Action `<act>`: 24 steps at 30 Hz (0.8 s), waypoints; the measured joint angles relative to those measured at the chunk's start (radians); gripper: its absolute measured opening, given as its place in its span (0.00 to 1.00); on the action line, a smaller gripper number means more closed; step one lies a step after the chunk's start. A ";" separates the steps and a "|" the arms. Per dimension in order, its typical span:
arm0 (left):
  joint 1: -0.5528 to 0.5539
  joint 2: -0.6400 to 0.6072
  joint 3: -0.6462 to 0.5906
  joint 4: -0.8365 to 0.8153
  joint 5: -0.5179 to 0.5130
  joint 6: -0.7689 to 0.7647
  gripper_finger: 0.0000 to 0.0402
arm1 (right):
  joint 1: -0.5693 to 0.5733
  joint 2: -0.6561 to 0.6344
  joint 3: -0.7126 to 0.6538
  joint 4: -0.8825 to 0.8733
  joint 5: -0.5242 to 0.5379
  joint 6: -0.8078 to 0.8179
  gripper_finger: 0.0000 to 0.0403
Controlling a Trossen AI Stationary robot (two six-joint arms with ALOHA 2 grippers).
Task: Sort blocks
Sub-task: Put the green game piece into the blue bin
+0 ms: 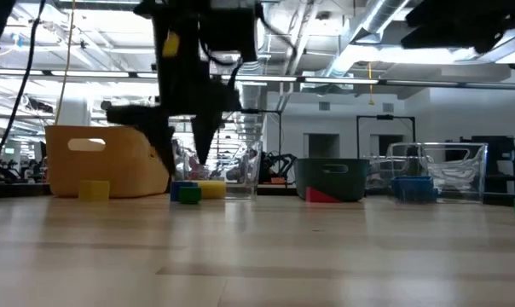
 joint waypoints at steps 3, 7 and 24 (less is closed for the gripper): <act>0.018 0.043 0.000 -0.013 -0.007 0.053 0.60 | 0.032 -0.032 0.000 -0.022 0.050 0.013 0.57; 0.030 0.086 0.000 0.029 -0.031 0.093 0.60 | 0.045 -0.036 0.000 -0.021 0.066 0.015 0.57; 0.078 0.092 -0.001 0.024 0.108 0.289 0.59 | 0.045 -0.023 0.000 -0.011 0.070 0.018 0.48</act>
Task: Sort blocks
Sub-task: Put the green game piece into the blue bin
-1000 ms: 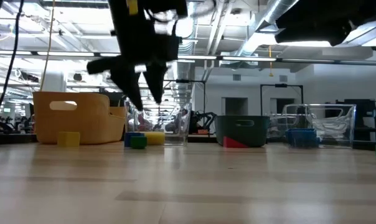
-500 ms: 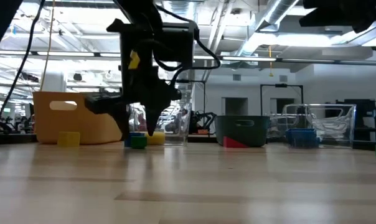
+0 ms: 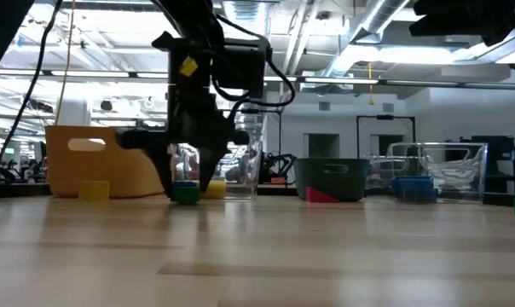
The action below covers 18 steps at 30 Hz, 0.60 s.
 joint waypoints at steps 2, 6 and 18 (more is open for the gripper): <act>0.000 0.013 -0.002 0.004 0.018 0.034 0.58 | 0.000 0.000 0.000 0.000 0.000 0.000 0.47; -0.009 0.042 -0.001 -0.014 0.018 0.042 0.51 | 0.002 0.000 0.000 0.000 0.000 0.000 0.47; -0.035 0.020 -0.004 -0.047 0.031 -0.117 0.34 | -0.001 0.000 0.000 -0.003 -0.001 0.001 0.47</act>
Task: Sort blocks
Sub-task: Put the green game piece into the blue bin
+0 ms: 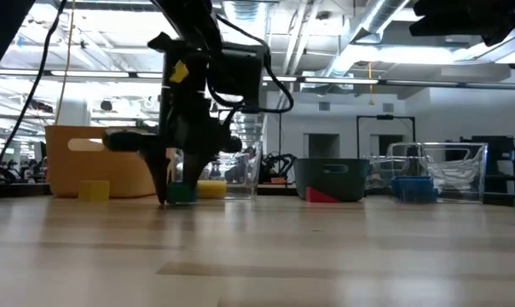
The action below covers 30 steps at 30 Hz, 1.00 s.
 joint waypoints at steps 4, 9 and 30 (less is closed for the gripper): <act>-0.005 -0.058 0.000 -0.002 -0.004 -0.065 0.34 | -0.003 0.000 0.000 -0.001 -0.030 0.003 0.47; -0.021 -0.167 0.000 0.056 -0.003 -0.168 0.35 | -0.048 0.036 0.000 0.016 -0.075 -0.083 0.47; -0.093 -0.267 0.001 0.479 0.560 -0.565 0.36 | -0.263 0.520 0.603 -0.283 -0.366 -0.925 0.54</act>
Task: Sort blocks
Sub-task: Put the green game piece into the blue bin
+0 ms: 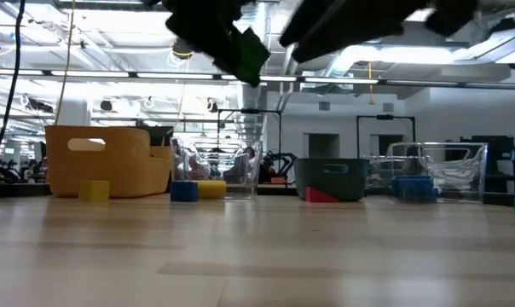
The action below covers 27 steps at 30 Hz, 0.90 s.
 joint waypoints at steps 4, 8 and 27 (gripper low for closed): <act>-0.006 0.000 0.000 0.030 0.027 -0.009 0.36 | 0.002 0.036 0.079 -0.038 0.050 -0.050 0.59; -0.011 0.000 0.000 0.049 0.027 -0.022 0.36 | -0.005 0.056 0.094 -0.041 0.052 -0.104 0.60; -0.029 0.000 0.000 0.107 0.061 -0.025 0.36 | -0.048 0.053 0.096 0.059 -0.001 -0.219 0.59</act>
